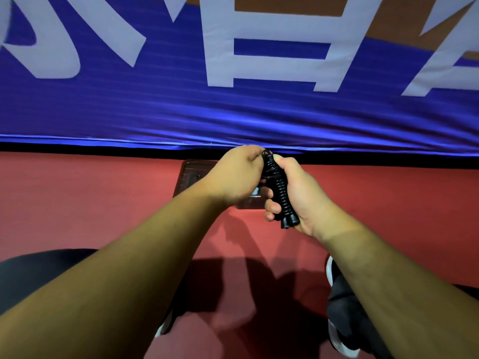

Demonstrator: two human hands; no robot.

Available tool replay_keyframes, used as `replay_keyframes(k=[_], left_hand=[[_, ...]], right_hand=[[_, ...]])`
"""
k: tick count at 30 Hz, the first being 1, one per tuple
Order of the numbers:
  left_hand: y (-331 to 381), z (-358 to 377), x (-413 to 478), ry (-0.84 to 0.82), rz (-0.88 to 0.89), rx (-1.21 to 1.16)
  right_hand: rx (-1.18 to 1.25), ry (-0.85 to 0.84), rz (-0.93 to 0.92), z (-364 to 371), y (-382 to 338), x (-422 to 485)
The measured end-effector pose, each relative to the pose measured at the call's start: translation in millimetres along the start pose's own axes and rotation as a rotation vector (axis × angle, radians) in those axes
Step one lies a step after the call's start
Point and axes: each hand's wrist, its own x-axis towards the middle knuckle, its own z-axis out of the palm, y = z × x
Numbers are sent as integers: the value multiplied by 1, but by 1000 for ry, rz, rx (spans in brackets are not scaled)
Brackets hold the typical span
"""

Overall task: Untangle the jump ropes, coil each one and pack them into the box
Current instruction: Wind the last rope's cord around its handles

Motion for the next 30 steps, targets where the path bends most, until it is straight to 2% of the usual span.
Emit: replay_keyframes(k=[4,10,14,22,28,30], left_hand=[[7,-1,2,98,77,228],[7,-1,2,116,36,212],[0,1,5,152,-26,108],[-12,0,18,212,-143,-433],[-23,-5,22,157,-150,-446],[-24,-6,22,151,-179,-375]], right_hand=[[1,7,22,5,-1,-2],[27,-4,41,4,-3,-4],[41,12,51,4,-1,-1],[-66,18,-42,0,-2,8],[-220,80,-132,-3,-3,11],[-267,98,-156,-1,-2,11]])
